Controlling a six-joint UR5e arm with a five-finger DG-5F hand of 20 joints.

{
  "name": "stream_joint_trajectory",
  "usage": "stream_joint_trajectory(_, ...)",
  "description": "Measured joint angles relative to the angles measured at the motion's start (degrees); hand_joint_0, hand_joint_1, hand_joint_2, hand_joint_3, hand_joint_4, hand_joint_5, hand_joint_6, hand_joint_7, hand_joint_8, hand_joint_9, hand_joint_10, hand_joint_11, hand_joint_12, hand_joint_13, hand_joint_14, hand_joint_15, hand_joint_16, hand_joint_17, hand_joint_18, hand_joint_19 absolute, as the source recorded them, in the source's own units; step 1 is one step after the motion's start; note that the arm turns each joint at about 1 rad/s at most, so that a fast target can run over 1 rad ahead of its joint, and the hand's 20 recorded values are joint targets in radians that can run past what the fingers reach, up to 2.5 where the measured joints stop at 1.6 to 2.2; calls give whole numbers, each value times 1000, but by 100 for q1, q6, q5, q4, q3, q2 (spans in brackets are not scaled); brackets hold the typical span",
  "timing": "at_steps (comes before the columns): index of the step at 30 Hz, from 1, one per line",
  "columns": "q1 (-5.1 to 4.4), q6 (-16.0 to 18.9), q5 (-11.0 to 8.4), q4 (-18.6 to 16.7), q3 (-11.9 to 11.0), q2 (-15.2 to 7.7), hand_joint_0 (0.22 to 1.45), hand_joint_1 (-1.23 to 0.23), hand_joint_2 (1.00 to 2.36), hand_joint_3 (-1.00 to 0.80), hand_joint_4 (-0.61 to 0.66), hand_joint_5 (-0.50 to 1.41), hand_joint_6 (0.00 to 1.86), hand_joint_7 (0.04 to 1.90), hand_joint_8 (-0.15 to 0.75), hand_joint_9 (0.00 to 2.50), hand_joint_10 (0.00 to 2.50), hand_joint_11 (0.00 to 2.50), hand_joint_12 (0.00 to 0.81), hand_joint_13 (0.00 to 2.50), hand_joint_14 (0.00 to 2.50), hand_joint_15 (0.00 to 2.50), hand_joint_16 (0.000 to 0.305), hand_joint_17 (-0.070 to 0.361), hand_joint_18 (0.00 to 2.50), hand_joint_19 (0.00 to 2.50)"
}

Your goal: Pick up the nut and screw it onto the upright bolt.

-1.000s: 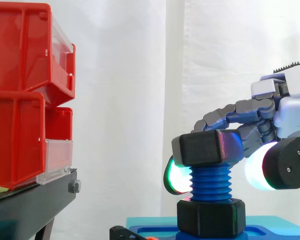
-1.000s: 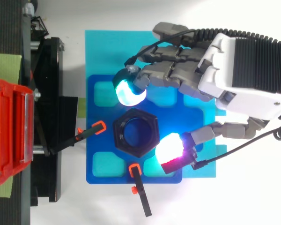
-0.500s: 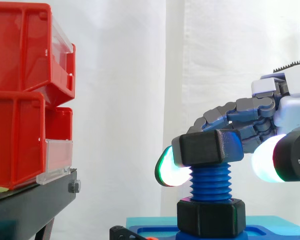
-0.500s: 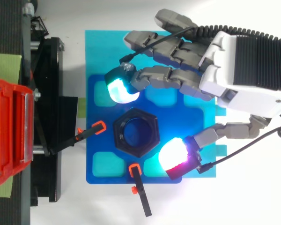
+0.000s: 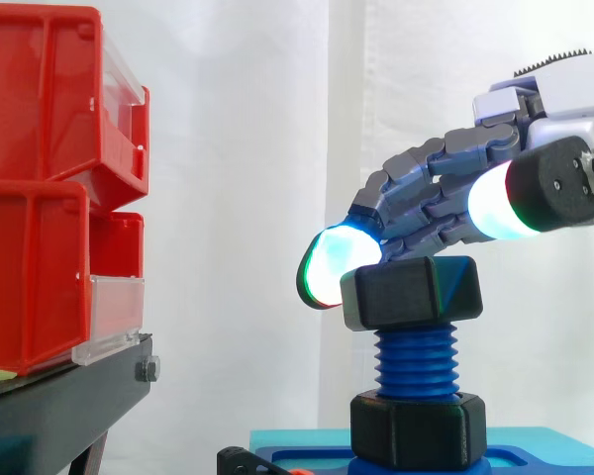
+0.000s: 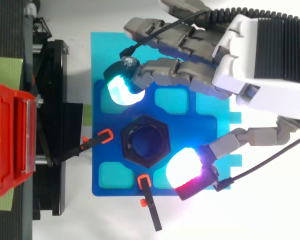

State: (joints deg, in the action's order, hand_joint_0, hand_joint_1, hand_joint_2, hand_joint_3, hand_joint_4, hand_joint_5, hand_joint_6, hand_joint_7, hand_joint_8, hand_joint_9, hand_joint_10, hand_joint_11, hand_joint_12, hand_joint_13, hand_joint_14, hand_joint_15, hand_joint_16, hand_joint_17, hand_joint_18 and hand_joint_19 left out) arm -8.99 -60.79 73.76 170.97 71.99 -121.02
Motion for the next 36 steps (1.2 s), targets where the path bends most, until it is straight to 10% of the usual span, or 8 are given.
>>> stream_joint_trajectory(36, -86, -12, -51, -37, -66, -1, 408, -515, 1000, -500, 345, -47, 504, 1017, 333, 765, 0, 27, 389, 445, 0, 0, 52, 117, 79, 0)
